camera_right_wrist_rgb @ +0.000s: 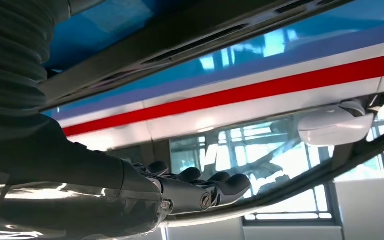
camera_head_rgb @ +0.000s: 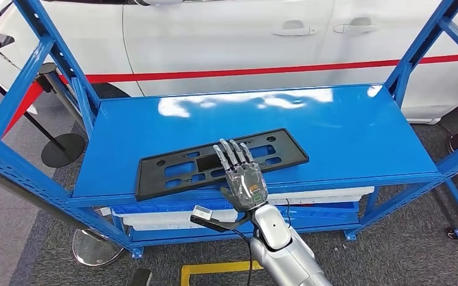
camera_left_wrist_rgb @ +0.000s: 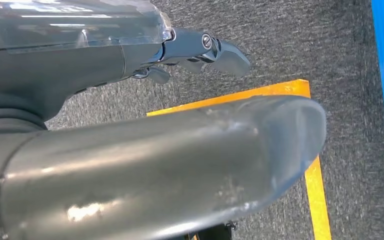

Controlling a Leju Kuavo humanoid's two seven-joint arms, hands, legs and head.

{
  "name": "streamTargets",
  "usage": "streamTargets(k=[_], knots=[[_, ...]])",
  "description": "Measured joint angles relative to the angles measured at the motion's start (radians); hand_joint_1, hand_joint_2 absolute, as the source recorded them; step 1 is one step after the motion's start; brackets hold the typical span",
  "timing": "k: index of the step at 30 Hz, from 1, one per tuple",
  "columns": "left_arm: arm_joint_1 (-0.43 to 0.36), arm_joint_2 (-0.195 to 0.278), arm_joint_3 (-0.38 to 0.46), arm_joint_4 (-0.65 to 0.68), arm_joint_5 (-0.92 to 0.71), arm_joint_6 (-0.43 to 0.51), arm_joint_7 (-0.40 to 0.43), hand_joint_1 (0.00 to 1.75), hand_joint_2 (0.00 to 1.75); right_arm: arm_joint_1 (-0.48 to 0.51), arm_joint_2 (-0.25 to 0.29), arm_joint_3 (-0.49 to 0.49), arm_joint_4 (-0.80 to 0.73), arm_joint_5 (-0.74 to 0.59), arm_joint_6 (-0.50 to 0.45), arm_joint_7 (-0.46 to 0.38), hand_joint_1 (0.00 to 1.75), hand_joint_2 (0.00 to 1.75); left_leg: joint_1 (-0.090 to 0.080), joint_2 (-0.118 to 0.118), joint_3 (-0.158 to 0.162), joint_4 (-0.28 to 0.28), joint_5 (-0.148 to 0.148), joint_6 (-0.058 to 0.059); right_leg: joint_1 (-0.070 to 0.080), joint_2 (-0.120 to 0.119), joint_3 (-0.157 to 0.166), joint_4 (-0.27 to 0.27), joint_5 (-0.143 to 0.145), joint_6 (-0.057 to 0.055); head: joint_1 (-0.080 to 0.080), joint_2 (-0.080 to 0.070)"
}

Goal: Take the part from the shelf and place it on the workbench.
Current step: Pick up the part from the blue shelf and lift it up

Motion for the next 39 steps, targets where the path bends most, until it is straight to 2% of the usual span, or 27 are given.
streamTargets(k=[2,3,5,6,7,8,10,11,12,15,17,18,20,21,22,23,25,26,27,28,30,32,33,36,37,38,39], knots=[[0.000,0.000,-0.001,0.000,0.001,0.000,-0.002,0.00,0.00,-0.007,0.000,0.008,0.004,0.007,0.009,0.004,0.00,1.75,0.002,0.001,-0.015,0.041,-0.029,-0.011,-0.004,-0.001,0.007,-0.007,0.001,-0.014,-0.002,0.000],[0.000,0.000,-0.001,0.000,0.001,0.000,-0.003,0.00,0.00,-0.011,0.000,0.013,0.006,0.011,0.013,0.006,0.00,1.75,0.004,0.001,-0.039,0.092,-0.057,-0.015,-0.005,-0.002,0.010,-0.010,0.000,-0.019,-0.003,0.000],[0.001,0.000,-0.001,0.000,0.001,0.000,-0.004,0.00,0.00,-0.017,0.000,0.024,0.014,0.015,0.022,0.010,0.00,1.75,0.006,0.001,-0.106,0.225,-0.115,-0.021,-0.003,-0.002,0.011,-0.009,-0.002,-0.025,-0.004,0.000],[0.002,0.000,-0.001,0.000,0.001,0.001,-0.003,0.00,0.00,-0.020,0.000,0.029,0.020,0.017,0.027,0.012,0.00,1.75,0.006,0.001,-0.132,0.271,-0.125,-0.022,-0.002,-0.002,0.012,-0.009,-0.003,-0.026,-0.004,0.000],[0.003,0.000,-0.001,0.000,0.001,0.001,-0.003,0.00,0.00,-0.023,0.000,0.033,0.026,0.018,0.032,0.016,0.00,1.75,0.006,0.001,-0.142,0.284,-0.117,-0.023,-0.001,-0.002,0.012,-0.007,-0.004,-0.026,-0.004,0.000],[0.003,0.000,-0.002,0.000,0.001,0.002,-0.002,0.00,0.00,-0.028,0.002,0.038,0.033,0.019,0.037,0.020,0.00,1.75,0.006,0.001,-0.133,0.255,-0.088,-0.021,-0.001,-0.001,0.013,-0.006,-0.005,-0.025,-0.004,0.000],[0.001,0.001,-0.002,0.000,-0.002,0.003,0.000,0.00,0.00,-0.042,0.007,0.046,0.045,0.021,0.044,0.028,0.00,1.75,0.006,0.001,-0.076,0.122,-0.016,-0.015,-0.001,0.002,0.014,0.000,-0.009,-0.020,-0.004,0.000],[0.000,0.001,-0.003,0.000,-0.003,0.004,0.001,0.00,0.00,-0.050,0.010,0.049,0.051,0.022,0.045,0.030,0.00,1.75,0.004,0.001,-0.049,0.062,0.008,-0.010,0.001,0.003,0.014,0.003,-0.011,-0.016,-0.004,0.000],[-0.001,0.000,-0.004,0.000,-0.004,0.004,0.002,0.00,0.00,-0.057,0.012,0.052,0.056,0.023,0.046,0.032,0.00,1.75,0.003,0.001,-0.033,0.026,0.019,-0.004,0.003,0.003,0.013,0.005,-0.013,-0.012,-0.004,0.000],[0.000,0.000,-0.007,0.000,-0.005,0.006,0.003,0.00,0.00,-0.068,0.015,0.058,0.067,0.025,0.046,0.034,0.00,1.75,0.000,-0.001,-0.027,0.006,0.024,0.012,0.004,0.002,0.012,0.003,-0.012,0.005,-0.003,0.000],[0.000,0.000,-0.008,0.000,-0.005,0.006,0.004,0.00,0.00,-0.074,0.016,0.060,0.073,0.025,0.046,0.035,0.00,1.75,0.005,0.000,-0.024,-0.004,0.032,0.025,0.002,0.001,0.002,0.029,-0.032,0.016,-0.002,0.000],[-0.001,-0.001,-0.008,0.000,-0.005,0.007,0.004,0.00,0.00,-0.077,0.016,0.061,0.076,0.025,0.045,0.035,0.00,1.75,0.007,0.001,-0.022,-0.008,0.035,0.030,0.001,0.000,-0.017,0.070,-0.058,0.021,0.000,0.000],[-0.001,-0.001,-0.009,0.000,-0.005,0.007,0.004,0.00,0.00,-0.079,0.016,0.062,0.083,0.025,0.047,0.037,0.00,1.75,0.006,0.002,-0.023,-0.009,0.036,0.034,-0.001,0.000,-0.078,0.197,-0.122,0.028,0.002,0.000],[0.000,-0.001,-0.010,0.000,-0.005,0.008,0.005,0.00,0.00,-0.080,0.016,0.063,0.089,0.026,0.051,0.038,0.00,1.75,0.006,0.002,-0.024,-0.009,0.036,0.035,-0.003,-0.001,-0.105,0.252,-0.141,0.031,0.003,0.000],[0.000,-0.001,-0.010,0.000,-0.006,0.008,0.006,0.00,0.00,-0.083,0.017,0.064,0.096,0.026,0.057,0.040,0.00,1.75,0.006,0.001,-0.024,-0.008,0.036,0.034,-0.004,-0.001,-0.119,0.277,-0.141,0.032,0.003,0.000],[0.001,-0.001,-0.012,0.000,-0.006,0.007,0.007,0.00,0.00,-0.090,0.020,0.067,0.105,0.028,0.066,0.042,0.00,1.75,0.006,0.001,-0.023,-0.007,0.035,0.033,-0.005,-0.001,-0.112,0.263,-0.121,0.032,0.003,0.000],[0.000,-0.002,-0.017,0.000,-0.008,0.006,0.011,0.00,0.00,-0.114,0.030,0.076,0.126,0.032,0.084,0.051,0.83,1.75,0.006,0.000,-0.021,-0.004,0.032,0.028,-0.007,-0.003,-0.052,0.138,-0.052,0.027,0.003,0.000],[0.000,-0.003,-0.019,0.000,-0.008,0.005,0.012,0.00,0.00,-0.130,0.038,0.081,0.138,0.033,0.094,0.057,1.27,1.75,0.004,0.000,-0.022,0.000,0.029,0.023,-0.005,-0.003,-0.020,0.074,-0.028,0.023,0.003,0.000],[-0.001,-0.004,-0.021,0.000,-0.008,0.005,0.014,0.00,0.00,-0.146,0.045,0.087,0.152,0.032,0.106,0.063,1.71,1.75,0.003,0.000,-0.024,0.003,0.027,0.018,-0.003,-0.004,0.001,0.030,-0.015,0.018,0.002,0.000],[-0.002,-0.004,-0.023,0.000,-0.008,0.006,0.015,0.00,0.00,-0.161,0.052,0.092,0.169,0.028,0.120,0.067,1.74,1.75,0.001,0.000,-0.025,0.004,0.026,0.013,-0.001,-0.003,0.009,0.010,-0.014,0.013,0.001,0.000],[-0.002,-0.004,-0.025,0.000,-0.007,0.009,0.017,0.00,0.00,-0.190,0.061,0.101,0.206,0.014,0.153,0.071,1.74,1.75,0.001,0.000,-0.025,0.002,0.025,0.001,0.001,-0.002,0.009,0.006,-0.014,0.002,0.001,0.000],[-0.002,-0.004,-0.026,0.000,-0.002,0.013,0.017,0.00,0.00,-0.219,0.066,0.109,0.238,-0.001,0.173,0.072,1.73,1.75,0.004,0.000,-0.032,0.022,0.009,-0.010,-0.002,-0.003,0.013,-0.002,-0.010,-0.012,0.000,0.000],[-0.002,-0.004,-0.026,0.000,0.001,0.015,0.017,0.00,0.00,-0.232,0.068,0.111,0.251,-0.007,0.178,0.072,1.72,1.75,0.005,0.000,-0.048,0.059,-0.014,-0.014,-0.003,-0.004,0.015,-0.005,-0.008,-0.018,-0.002,0.000],[0.001,-0.004,-0.026,0.000,0.012,0.023,0.019,0.00,0.00,-0.258,0.068,0.115,0.295,-0.018,0.189,0.074,1.71,1.75,0.008,0.001,-0.139,0.250,-0.099,-0.023,-0.001,-0.005,0.016,-0.005,-0.009,-0.026,-0.005,0.000],[0.003,-0.004,-0.026,0.000,0.016,0.026,0.020,0.00,0.00,-0.261,0.067,0.115,0.307,-0.019,0.191,0.075,1.71,1.75,0.008,0.001,-0.158,0.284,-0.103,-0.024,0.001,-0.005,0.016,-0.004,-0.010,-0.027,-0.005,0.000],[0.004,-0.003,-0.026,0.000,0.019,0.029,0.020,0.00,0.00,-0.263,0.065,0.115,0.319,-0.020,0.192,0.076,1.71,1.75,0.008,0.001,-0.159,0.280,-0.087,-0.022,0.002,-0.005,0.016,-0.002,-0.011,-0.027,-0.005,0.000],[0.006,-0.003,-0.026,0.000,0.021,0.031,0.021,0.00,0.00,-0.265,0.064,0.115,0.328,-0.020,0.191,0.077,1.71,1.75,0.007,0.001,-0.139,0.235,-0.054,-0.018,0.003,-0.003,0.016,0.001,-0.012,-0.027,-0.005,0.000]])
